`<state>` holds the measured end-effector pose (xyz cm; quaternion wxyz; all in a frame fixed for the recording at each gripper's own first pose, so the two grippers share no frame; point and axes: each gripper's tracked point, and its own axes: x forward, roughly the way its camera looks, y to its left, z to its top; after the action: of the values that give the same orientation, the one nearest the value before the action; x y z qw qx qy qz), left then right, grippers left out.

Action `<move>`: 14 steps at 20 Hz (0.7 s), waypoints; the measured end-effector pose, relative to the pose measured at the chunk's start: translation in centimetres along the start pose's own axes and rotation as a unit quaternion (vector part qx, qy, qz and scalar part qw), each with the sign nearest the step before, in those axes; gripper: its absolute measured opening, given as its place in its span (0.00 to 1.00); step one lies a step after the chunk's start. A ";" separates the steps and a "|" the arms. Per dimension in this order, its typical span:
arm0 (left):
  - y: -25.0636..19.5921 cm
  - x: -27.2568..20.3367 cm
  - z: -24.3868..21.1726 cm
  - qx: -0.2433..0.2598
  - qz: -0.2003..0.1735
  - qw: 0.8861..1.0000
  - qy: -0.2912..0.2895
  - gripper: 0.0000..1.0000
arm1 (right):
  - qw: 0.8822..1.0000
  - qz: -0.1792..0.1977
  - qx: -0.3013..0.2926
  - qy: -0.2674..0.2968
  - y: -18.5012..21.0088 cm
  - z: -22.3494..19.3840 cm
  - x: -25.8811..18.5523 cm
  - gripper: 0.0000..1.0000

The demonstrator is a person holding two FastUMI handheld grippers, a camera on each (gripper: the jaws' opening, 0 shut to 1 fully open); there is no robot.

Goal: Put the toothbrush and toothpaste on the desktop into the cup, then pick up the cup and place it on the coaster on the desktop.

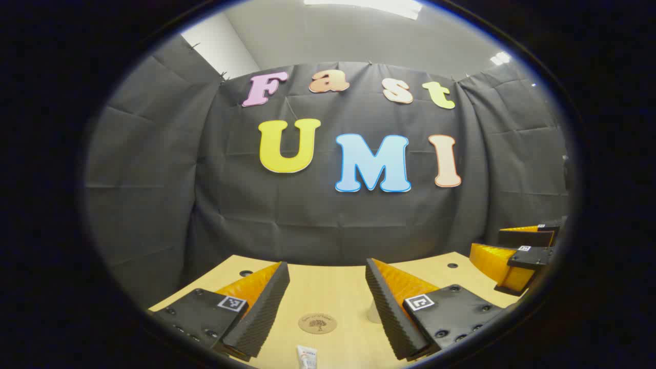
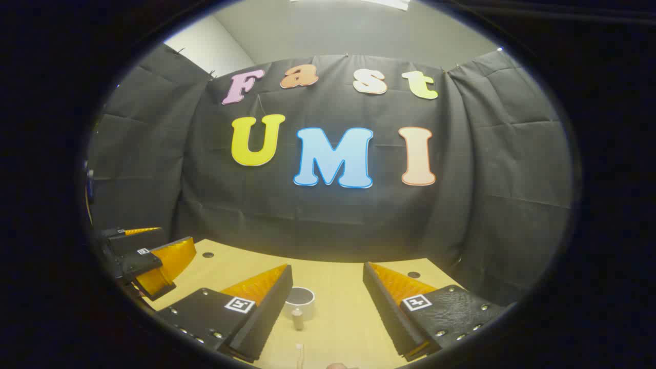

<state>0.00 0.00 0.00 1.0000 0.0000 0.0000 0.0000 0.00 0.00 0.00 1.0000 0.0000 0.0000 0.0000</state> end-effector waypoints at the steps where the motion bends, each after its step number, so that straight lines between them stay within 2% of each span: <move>1: 0.0 0.0 -0.1 0.000 0.000 1.000 0.001 0.93 | 1.000 0.001 0.000 0.001 0.0 0.0 0.1 0.89; 2: 0.0 0.0 0.0 0.000 -0.001 1.000 0.002 0.96 | 1.000 0.001 -0.001 0.002 0.0 0.0 0.1 0.89; 14: 0.1 0.1 -0.4 -0.003 0.003 1.000 0.008 0.96 | 1.000 0.006 -0.004 0.004 0.4 -0.3 0.5 0.89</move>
<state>0.10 0.05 -0.37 1.0000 -0.0033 0.0084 0.0026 0.52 0.41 -0.26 1.0000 -0.0041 0.0040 0.0063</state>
